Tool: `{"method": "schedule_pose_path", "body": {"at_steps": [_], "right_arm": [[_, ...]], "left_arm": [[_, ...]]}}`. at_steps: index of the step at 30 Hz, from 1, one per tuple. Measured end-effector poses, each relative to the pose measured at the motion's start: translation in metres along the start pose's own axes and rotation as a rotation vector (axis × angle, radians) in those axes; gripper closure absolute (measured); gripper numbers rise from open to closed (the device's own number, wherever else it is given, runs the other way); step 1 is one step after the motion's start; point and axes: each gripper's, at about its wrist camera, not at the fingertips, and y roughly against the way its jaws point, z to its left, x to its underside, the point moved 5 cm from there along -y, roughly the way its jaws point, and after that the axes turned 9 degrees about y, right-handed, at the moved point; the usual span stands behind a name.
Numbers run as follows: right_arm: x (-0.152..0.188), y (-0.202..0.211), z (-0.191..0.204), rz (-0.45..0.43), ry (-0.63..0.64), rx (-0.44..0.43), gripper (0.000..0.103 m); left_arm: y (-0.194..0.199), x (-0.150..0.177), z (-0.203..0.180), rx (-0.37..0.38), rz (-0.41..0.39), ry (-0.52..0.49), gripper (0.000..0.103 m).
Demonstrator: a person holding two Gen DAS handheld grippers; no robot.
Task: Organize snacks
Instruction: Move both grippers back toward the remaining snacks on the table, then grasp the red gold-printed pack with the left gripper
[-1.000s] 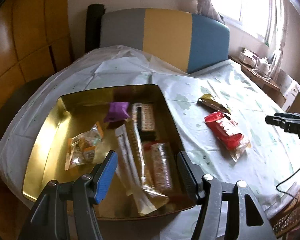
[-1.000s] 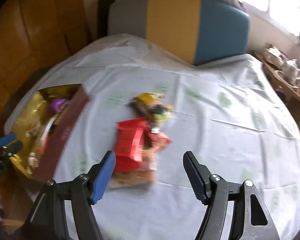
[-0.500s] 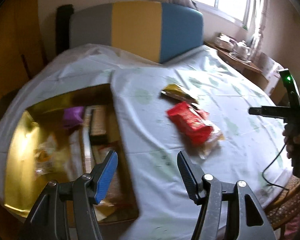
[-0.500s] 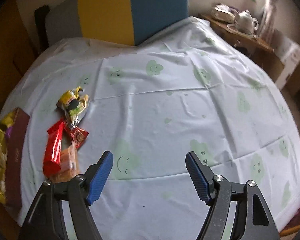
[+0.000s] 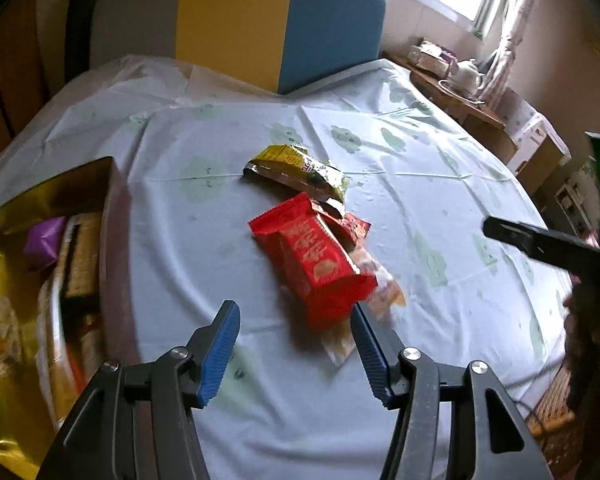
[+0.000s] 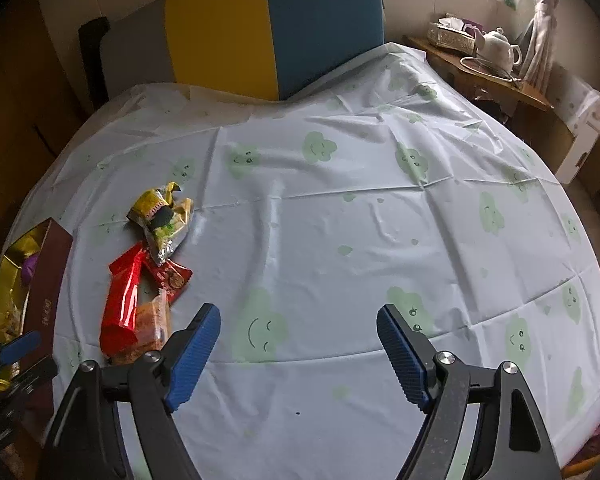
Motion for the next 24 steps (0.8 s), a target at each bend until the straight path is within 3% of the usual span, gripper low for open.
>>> {"method": "schedule_pose_path", "body": {"at_steps": [11, 17, 20, 22, 24], "right_arm": [[-0.004, 0.005, -0.001, -0.024, -0.005, -0.004, 0.019], [-0.006, 0.008, -0.002, -0.034, -0.016, -0.019, 0.018], [-0.007, 0.008, -0.004, -0.037, -0.026, -0.024, 0.018], [-0.006, 0.008, -0.004, -0.037, -0.027, -0.024, 0.018], [-0.007, 0.008, -0.004, -0.037, -0.023, -0.024, 0.018]], "left_arm": [[-0.059, -0.033, -0.006, 0.012, 0.090, 0.119, 0.036], [-0.086, -0.039, -0.005, -0.044, 0.107, 0.121, 0.035], [-0.087, -0.038, -0.006, -0.063, 0.080, 0.083, 0.044], [-0.082, -0.036, -0.007, -0.038, 0.073, 0.059, 0.062], [-0.073, -0.034, -0.007, -0.038, 0.051, 0.036, 0.063]]}}
